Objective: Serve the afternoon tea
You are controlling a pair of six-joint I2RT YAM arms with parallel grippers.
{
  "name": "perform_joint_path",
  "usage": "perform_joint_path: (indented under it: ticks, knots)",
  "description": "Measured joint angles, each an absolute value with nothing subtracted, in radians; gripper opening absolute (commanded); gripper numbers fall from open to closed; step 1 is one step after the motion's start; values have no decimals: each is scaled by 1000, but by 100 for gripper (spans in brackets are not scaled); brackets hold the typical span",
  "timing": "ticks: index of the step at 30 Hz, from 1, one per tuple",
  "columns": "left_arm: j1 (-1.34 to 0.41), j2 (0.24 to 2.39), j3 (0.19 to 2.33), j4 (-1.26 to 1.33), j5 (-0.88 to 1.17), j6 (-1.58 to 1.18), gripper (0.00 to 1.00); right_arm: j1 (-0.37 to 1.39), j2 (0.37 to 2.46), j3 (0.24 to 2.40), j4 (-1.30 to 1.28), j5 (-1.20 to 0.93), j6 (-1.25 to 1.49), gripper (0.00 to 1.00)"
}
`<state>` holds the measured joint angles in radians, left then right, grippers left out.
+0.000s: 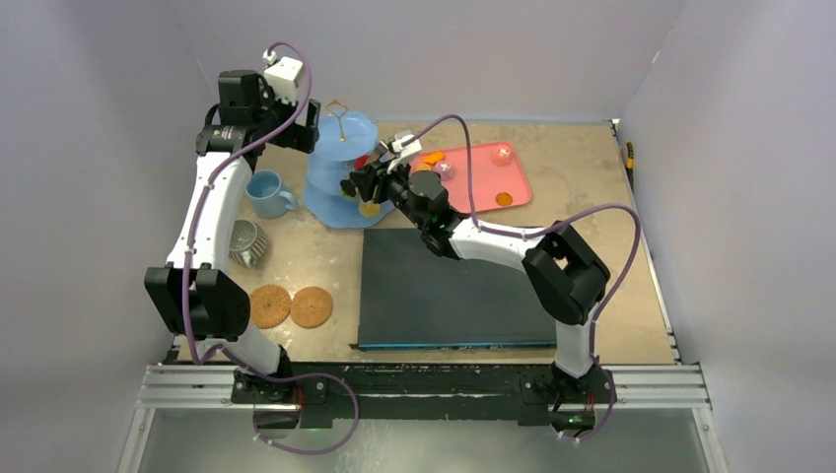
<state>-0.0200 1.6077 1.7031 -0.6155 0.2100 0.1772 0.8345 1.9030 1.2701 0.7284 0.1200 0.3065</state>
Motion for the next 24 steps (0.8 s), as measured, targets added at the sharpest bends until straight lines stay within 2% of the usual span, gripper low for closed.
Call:
perform_joint_path:
  ticks: [17, 24]
  knots:
    - [-13, 1608, 1703, -616, 211, 178, 98, 838, 2043, 1359, 833, 192, 314, 47]
    - [-13, 1608, 1703, -616, 214, 178, 98, 842, 2079, 1367, 855, 218, 313, 57]
